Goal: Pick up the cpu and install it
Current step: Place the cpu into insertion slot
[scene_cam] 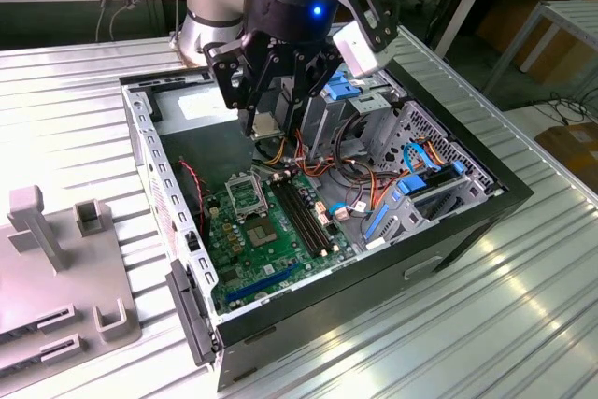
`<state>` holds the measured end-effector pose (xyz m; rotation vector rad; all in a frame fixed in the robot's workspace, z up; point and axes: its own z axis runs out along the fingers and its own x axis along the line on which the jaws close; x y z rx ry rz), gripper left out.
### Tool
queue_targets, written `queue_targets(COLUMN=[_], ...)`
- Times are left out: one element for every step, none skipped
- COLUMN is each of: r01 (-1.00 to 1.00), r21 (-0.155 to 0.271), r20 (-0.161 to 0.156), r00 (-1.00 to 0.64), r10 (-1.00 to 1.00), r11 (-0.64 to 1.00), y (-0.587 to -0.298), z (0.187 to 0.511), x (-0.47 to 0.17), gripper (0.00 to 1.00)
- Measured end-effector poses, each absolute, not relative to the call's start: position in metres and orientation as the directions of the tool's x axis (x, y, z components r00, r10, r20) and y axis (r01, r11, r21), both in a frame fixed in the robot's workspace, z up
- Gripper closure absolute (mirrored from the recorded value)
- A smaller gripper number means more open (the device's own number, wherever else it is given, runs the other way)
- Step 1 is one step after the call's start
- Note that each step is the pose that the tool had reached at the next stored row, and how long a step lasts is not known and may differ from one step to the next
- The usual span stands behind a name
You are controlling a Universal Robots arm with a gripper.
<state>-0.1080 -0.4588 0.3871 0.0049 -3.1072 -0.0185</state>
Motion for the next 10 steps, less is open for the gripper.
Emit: queue_targets(r01=[-0.003, -0.003, -0.003, -0.003, -0.003, -0.003, -0.003, -0.003, -0.003, -0.004], r21=[0.012, 0.012, 0.012, 0.012, 0.012, 0.012, 0.012, 0.012, 0.011, 0.01], r20=[0.034, 0.034, 0.034, 0.034, 0.034, 0.034, 0.034, 0.034, 0.034, 0.034], r00=[-0.999, -0.999, -0.999, -0.999, -0.999, -0.999, -0.999, -0.999, -0.999, -0.999], r10=[-0.003, -0.003, -0.003, -0.003, -0.003, -0.003, -0.003, -0.003, -0.004, -0.004], r11=[1.0, 1.0, 1.0, 1.0, 1.0, 1.0, 1.0, 1.0, 1.0, 1.0], y=[-0.4588, -0.4588, -0.4587, -0.4587, -0.4587, -0.4587, -0.4587, -0.4587, -0.4587, -0.4588], z=[0.387, 0.387, 0.3869, 0.3869, 0.3866, 0.3859, 0.3853, 0.3843, 0.3831, 0.3815], x=[-0.108, -0.108, -0.108, -0.108, -0.108, -0.108, -0.1079, -0.1078, -0.1075, -0.1071], gripper=[0.53, 0.53, 0.53, 0.53, 0.53, 0.53, 0.53, 0.53, 0.53, 0.53])
